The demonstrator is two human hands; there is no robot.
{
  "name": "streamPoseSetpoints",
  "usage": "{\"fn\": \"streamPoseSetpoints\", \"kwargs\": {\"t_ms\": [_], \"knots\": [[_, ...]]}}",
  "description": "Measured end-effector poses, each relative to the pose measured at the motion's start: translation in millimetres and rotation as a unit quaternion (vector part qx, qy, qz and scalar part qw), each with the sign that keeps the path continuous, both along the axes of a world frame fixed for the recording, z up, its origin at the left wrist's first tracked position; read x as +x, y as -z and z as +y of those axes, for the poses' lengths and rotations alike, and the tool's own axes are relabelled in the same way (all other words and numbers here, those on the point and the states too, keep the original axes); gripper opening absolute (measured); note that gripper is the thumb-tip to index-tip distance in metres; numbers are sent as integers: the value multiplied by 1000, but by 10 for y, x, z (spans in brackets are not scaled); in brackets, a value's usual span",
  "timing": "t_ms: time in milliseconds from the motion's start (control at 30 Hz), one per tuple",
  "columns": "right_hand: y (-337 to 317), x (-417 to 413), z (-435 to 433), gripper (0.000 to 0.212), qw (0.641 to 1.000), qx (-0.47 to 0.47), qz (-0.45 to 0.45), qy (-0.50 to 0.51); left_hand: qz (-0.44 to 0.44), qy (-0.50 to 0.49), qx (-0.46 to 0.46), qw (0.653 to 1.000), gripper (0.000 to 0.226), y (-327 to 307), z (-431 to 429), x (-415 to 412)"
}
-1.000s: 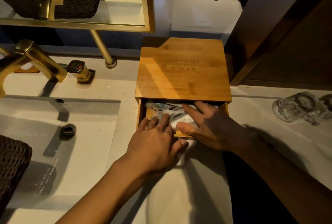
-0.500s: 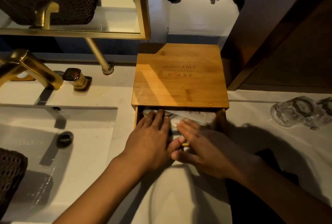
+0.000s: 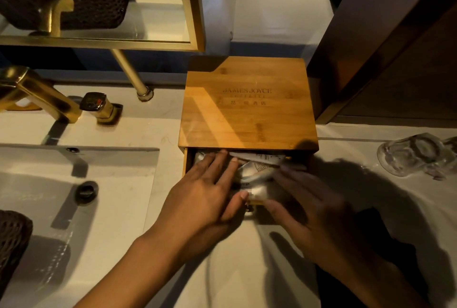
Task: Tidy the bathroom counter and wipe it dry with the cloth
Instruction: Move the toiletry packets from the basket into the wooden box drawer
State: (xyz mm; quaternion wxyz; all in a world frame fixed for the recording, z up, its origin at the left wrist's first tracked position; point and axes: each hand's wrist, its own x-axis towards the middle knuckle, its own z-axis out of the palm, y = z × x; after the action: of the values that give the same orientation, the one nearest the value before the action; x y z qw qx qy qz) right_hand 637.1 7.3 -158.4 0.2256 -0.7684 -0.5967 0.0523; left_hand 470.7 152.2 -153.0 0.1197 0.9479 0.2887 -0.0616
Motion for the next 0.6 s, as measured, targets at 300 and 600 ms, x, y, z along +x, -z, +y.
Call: {"fn": "streamPoseSetpoints", "kwargs": {"t_ms": [300, 600], "knots": [[363, -499, -16, 20, 690, -123, 662, 266, -62, -40, 43, 996, 62, 69, 1077, 625], [434, -553, 169, 17, 650, -67, 704, 278, -44, -40, 84, 995, 64, 277, 1226, 686]]}}
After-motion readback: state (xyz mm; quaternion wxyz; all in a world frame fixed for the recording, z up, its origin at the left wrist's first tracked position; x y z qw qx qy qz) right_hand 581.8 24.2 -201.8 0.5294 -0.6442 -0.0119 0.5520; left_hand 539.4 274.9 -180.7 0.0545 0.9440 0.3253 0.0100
